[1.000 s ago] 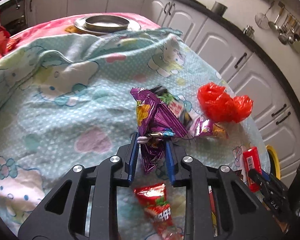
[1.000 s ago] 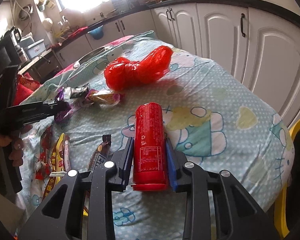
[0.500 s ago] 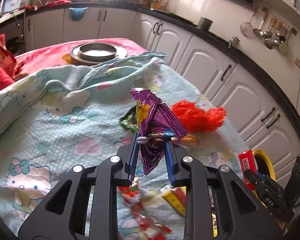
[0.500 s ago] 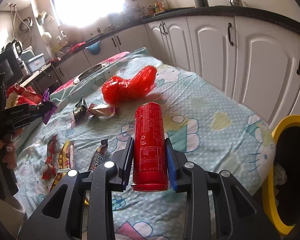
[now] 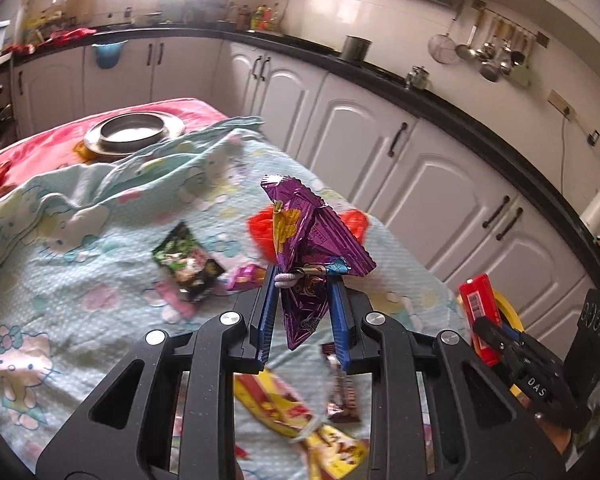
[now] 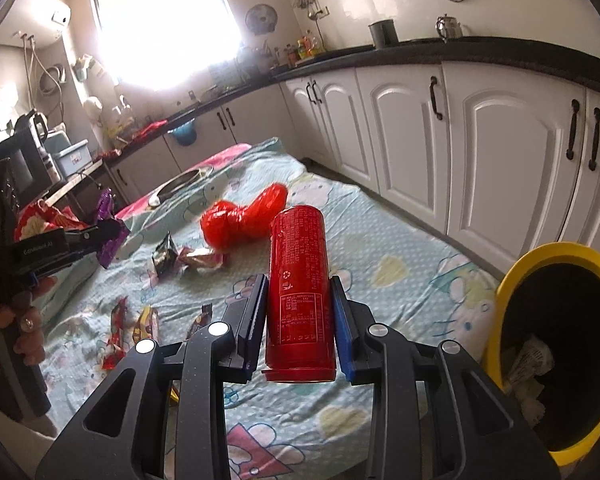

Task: Collect trash
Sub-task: 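Carry the purple wrappers and red can over the yellow bin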

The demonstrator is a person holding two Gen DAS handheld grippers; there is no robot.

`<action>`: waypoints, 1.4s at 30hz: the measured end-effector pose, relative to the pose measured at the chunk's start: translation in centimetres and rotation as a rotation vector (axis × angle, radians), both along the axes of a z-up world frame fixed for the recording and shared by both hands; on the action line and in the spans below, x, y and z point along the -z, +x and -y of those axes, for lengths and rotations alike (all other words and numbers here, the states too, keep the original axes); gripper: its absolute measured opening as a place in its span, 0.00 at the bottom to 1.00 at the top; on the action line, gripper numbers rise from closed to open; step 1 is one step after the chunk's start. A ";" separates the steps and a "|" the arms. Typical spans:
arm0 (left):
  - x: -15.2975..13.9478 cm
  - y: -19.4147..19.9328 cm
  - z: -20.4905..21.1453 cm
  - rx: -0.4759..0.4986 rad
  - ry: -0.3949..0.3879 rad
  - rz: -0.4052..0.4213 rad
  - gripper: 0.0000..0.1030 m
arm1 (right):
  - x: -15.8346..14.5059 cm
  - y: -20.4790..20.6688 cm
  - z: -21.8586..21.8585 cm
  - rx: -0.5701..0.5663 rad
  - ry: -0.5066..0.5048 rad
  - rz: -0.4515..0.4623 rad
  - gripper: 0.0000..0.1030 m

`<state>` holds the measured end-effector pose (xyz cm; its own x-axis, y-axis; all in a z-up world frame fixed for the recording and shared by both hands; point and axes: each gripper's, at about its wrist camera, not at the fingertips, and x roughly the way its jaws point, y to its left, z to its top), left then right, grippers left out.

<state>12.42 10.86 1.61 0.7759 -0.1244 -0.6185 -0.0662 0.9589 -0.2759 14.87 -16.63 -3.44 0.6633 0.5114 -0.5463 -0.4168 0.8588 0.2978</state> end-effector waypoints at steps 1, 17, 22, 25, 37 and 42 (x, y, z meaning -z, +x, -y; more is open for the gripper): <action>-0.1 0.0 0.5 0.009 0.004 0.003 0.18 | -0.2 -0.1 0.3 0.003 0.001 0.006 0.28; -1.7 1.3 7.3 0.130 0.020 0.049 0.18 | -3.9 -0.6 5.9 0.079 0.006 0.093 0.28; -2.3 2.0 9.5 0.169 0.030 0.061 0.17 | -4.7 -0.8 8.0 0.110 0.002 0.115 0.28; -2.4 2.3 10.9 0.191 0.038 0.063 0.17 | -4.8 -0.8 9.3 0.130 0.004 0.121 0.28; -1.9 3.5 17.1 0.300 0.065 0.063 0.18 | -4.6 -1.5 14.1 0.211 -0.005 0.130 0.28; -1.6 3.6 19.3 0.347 0.075 0.060 0.17 | -4.2 -1.6 16.1 0.247 -0.008 0.127 0.28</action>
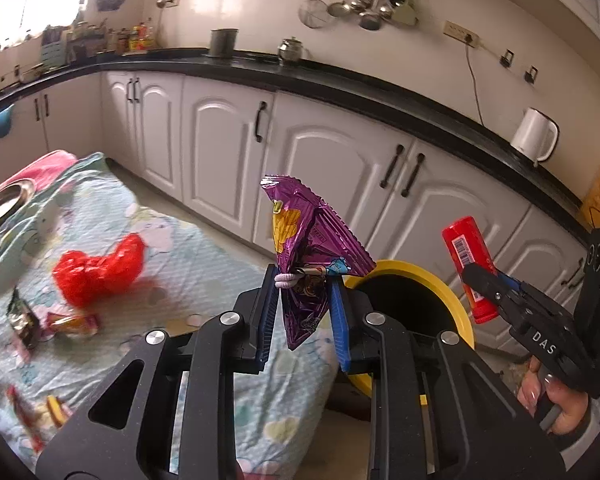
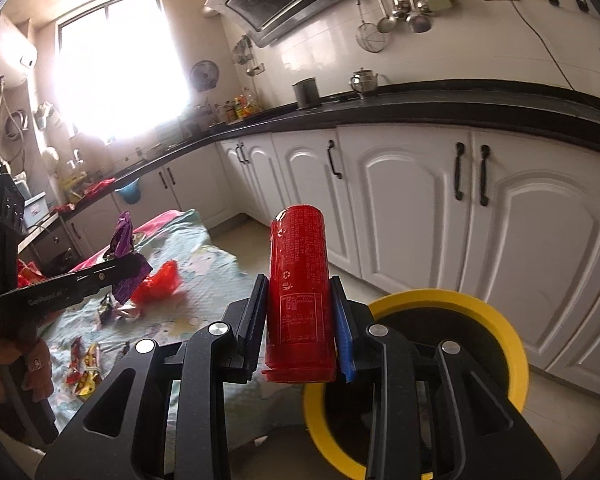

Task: Collect trash
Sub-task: 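Carry the purple wrappers and red can over the yellow bin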

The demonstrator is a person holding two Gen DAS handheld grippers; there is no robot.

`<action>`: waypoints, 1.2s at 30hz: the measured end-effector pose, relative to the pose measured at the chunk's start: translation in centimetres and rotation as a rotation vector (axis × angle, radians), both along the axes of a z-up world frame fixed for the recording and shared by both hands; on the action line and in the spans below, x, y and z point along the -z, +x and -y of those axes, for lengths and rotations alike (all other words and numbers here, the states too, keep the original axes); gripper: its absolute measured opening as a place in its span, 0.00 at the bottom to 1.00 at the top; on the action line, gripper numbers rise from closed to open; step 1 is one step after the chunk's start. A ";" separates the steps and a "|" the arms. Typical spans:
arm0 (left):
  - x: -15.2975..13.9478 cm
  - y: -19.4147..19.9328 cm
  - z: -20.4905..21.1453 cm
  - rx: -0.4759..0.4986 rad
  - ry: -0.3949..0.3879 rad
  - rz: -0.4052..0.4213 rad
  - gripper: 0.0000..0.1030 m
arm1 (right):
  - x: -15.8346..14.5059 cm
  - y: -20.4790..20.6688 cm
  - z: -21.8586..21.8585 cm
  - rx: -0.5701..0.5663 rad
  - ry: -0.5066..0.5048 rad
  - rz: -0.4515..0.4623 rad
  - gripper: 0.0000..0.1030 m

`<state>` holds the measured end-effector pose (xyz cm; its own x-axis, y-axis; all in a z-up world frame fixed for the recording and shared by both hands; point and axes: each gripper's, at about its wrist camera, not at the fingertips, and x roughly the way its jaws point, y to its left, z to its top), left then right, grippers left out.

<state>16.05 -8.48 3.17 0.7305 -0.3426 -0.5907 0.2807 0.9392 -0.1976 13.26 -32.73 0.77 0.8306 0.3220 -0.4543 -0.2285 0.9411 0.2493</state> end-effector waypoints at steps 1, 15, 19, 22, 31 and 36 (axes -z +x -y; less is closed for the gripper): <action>0.1 0.1 0.6 0.010 0.003 -0.001 0.18 | 0.1 -0.1 0.4 0.007 0.002 -0.001 0.28; 2.0 0.4 6.8 0.135 0.027 -0.033 0.18 | 2.1 -1.0 5.2 0.117 -0.020 -0.026 0.28; 2.9 0.4 8.2 0.165 0.028 -0.051 0.18 | 3.0 -1.1 6.4 0.148 -0.027 -0.042 0.28; 3.5 0.6 9.2 0.182 0.031 -0.065 0.18 | 3.7 -1.2 7.3 0.166 -0.021 -0.060 0.28; 5.9 0.9 11.3 0.217 0.045 -0.117 0.18 | 5.8 -0.8 9.3 0.199 -0.011 -0.123 0.28; 7.1 1.0 12.1 0.233 0.055 -0.146 0.18 | 7.1 -0.4 9.8 0.200 -0.006 -0.168 0.28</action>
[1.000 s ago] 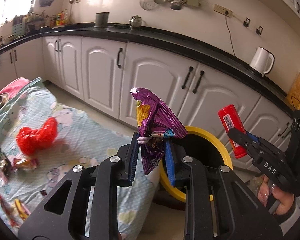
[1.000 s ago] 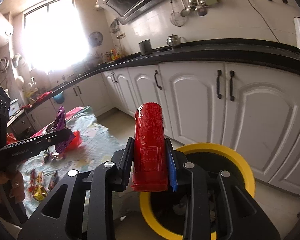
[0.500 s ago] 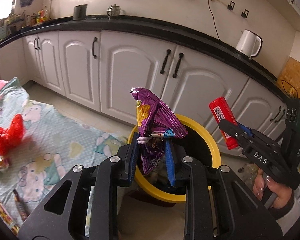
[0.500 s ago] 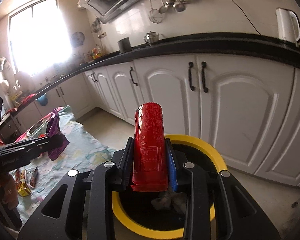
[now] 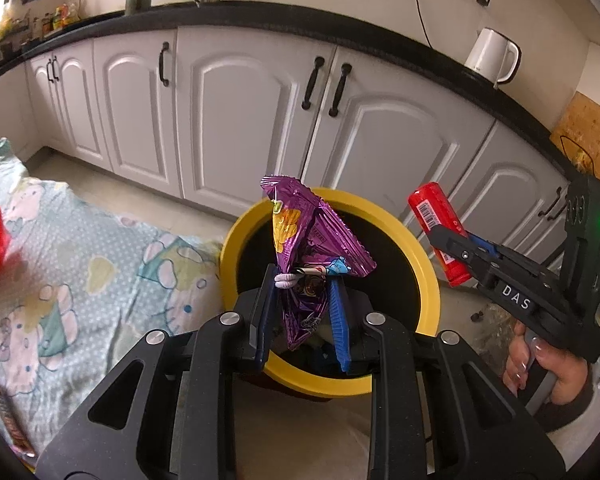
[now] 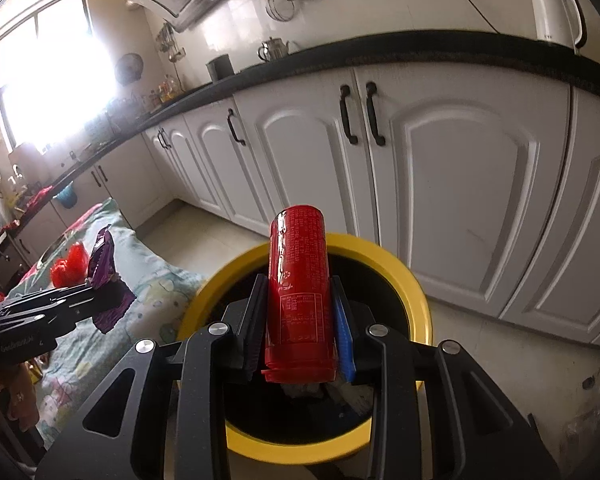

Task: Collect trash
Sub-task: 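Carry the purple wrappers and red can over the yellow bin, then open both tools to drop the wrappers and red can into the bin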

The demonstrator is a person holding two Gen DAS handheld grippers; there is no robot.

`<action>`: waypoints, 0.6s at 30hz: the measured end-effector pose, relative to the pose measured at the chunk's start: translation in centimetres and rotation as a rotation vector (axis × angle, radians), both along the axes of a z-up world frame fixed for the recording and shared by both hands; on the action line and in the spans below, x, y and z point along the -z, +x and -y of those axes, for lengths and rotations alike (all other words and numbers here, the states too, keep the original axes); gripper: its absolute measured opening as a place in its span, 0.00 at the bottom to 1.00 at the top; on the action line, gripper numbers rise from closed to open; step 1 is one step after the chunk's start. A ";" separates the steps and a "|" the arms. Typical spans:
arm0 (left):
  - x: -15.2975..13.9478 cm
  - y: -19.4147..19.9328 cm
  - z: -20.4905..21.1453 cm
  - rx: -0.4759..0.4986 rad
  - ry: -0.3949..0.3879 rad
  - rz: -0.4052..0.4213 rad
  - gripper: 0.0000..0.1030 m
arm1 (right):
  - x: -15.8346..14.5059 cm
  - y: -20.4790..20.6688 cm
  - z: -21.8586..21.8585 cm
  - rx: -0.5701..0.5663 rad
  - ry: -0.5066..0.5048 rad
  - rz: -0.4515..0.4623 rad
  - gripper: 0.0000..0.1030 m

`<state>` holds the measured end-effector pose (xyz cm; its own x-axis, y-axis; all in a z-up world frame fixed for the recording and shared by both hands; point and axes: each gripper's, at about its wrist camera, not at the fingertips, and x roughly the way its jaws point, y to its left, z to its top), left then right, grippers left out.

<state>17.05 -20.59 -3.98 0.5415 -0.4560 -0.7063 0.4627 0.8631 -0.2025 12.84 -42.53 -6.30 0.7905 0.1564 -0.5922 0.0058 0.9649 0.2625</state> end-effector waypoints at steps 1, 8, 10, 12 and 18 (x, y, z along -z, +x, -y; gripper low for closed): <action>0.3 0.1 0.2 0.004 0.005 -0.006 0.18 | 0.3 0.1 0.1 0.000 0.004 -0.008 0.28; 1.7 0.7 1.3 0.025 0.020 -0.045 0.18 | 1.4 0.3 0.5 -0.006 0.026 -0.048 0.28; 2.1 0.7 1.6 0.032 0.026 -0.053 0.18 | 1.6 0.3 0.6 -0.006 0.031 -0.055 0.28; 2.4 0.9 1.9 0.039 0.031 -0.061 0.18 | 1.7 0.4 0.6 -0.004 0.037 -0.060 0.29; 3.6 1.3 2.5 0.052 0.047 -0.088 0.19 | 2.2 0.6 0.9 -0.008 0.054 -0.078 0.29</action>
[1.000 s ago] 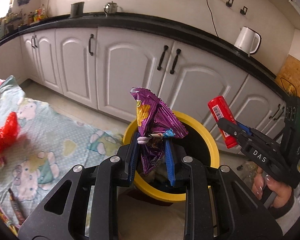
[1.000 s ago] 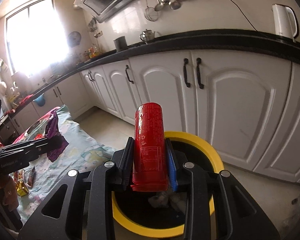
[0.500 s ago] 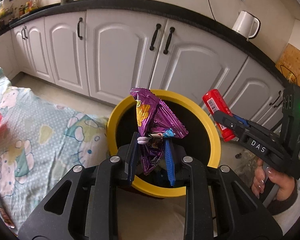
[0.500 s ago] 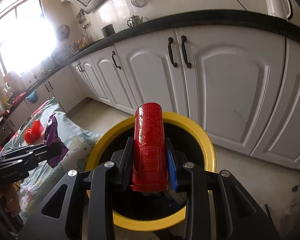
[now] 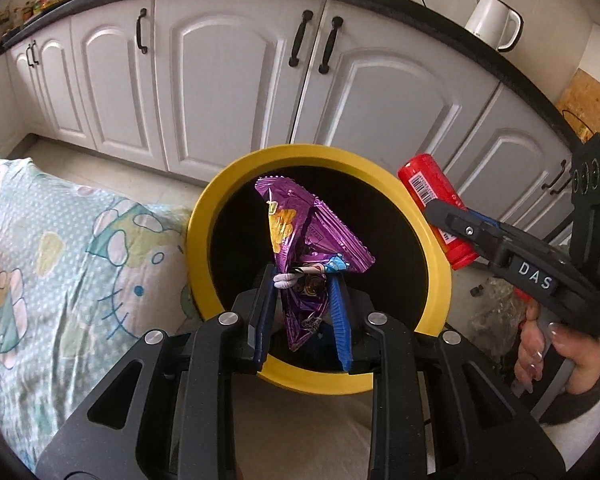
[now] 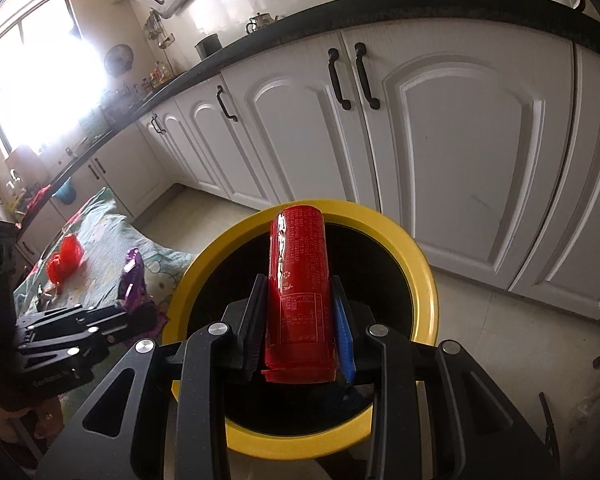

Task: Collect trash
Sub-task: 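Open both tools to drop the wrappers and red can into the bin, then move both open tools back over the snack wrappers on the bed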

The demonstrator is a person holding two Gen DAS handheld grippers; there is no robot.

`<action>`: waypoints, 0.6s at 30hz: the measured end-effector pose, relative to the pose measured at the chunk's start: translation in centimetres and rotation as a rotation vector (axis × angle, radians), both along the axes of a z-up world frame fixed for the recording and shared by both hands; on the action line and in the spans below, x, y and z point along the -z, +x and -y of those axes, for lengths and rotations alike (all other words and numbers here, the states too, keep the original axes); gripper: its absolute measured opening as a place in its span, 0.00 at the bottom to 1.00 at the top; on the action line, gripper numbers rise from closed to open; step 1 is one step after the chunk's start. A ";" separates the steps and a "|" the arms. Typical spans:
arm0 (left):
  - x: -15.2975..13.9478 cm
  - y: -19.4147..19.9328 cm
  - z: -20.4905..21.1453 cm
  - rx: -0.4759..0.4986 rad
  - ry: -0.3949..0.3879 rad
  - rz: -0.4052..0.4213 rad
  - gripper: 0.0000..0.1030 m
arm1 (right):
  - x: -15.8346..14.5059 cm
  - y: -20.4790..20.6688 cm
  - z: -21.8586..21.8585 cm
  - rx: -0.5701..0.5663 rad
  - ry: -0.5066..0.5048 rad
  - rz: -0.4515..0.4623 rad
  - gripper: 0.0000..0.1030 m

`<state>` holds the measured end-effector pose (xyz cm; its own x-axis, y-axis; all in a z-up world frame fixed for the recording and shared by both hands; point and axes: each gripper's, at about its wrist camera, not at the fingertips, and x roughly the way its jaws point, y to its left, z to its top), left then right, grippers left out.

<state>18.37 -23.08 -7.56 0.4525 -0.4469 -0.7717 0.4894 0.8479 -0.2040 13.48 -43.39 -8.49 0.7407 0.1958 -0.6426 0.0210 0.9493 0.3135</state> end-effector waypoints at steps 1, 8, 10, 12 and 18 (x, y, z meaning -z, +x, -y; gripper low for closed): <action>0.1 0.1 0.1 0.003 0.001 -0.002 0.20 | 0.0 0.0 0.1 0.001 0.005 0.000 0.29; 0.3 0.5 0.2 -0.006 0.008 -0.001 0.26 | 0.0 -0.1 1.3 0.042 0.023 0.003 0.39; 0.2 0.5 0.0 -0.013 0.002 -0.001 0.33 | -0.1 -0.3 1.5 0.053 0.019 0.014 0.43; 0.1 0.5 -0.1 -0.017 -0.005 -0.003 0.41 | -0.4 -0.3 1.6 0.049 0.024 0.019 0.43; -0.8 0.2 -1.1 -0.051 -0.017 0.018 0.68 | -1.1 -0.6 1.8 0.071 0.023 0.040 0.45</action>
